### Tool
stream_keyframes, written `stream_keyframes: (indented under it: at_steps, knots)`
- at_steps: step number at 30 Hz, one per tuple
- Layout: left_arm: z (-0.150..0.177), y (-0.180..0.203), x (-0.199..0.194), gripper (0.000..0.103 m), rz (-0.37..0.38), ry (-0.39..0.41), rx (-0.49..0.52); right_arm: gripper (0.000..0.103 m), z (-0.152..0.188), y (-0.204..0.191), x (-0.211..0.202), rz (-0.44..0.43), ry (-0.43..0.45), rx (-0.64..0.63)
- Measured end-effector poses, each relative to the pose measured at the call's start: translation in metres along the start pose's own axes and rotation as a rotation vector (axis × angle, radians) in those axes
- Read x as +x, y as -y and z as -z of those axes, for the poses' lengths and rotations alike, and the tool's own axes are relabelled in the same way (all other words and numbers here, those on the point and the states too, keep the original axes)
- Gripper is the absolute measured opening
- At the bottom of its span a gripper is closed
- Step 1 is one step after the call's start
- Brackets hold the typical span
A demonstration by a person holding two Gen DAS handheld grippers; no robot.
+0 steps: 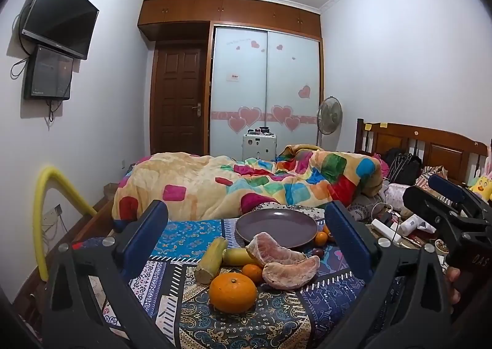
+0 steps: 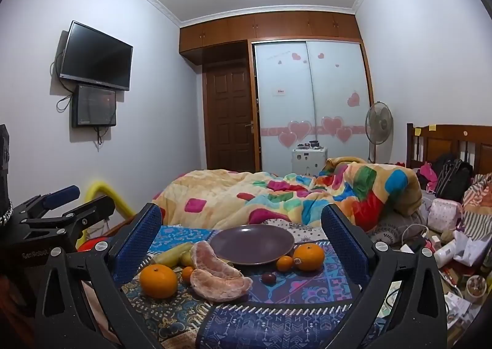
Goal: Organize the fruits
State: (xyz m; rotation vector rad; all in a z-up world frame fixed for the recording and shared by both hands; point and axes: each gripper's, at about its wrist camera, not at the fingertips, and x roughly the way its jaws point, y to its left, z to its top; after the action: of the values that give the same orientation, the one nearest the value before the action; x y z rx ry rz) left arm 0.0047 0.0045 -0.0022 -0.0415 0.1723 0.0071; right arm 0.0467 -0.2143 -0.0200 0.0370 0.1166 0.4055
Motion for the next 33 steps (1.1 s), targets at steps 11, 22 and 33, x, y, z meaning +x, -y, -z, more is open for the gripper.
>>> stream_keyframes:
  at_steps: [11,22,33]
  knots:
    - [0.0001,0.0014,-0.0015,0.103,-0.003,0.005,0.007,0.103,-0.0017,-0.0039,0.0008,-0.003,0.006,0.005]
    - [-0.0004,0.0025,-0.0028,0.103,-0.003,0.005,0.010,0.103,-0.0038,-0.0081,-0.0008,-0.005,0.005,0.003]
    - [0.0002,0.0000,-0.0025,0.103,-0.005,0.003,0.000,0.103,-0.0009,-0.0090,0.0028,-0.015,0.000,0.005]
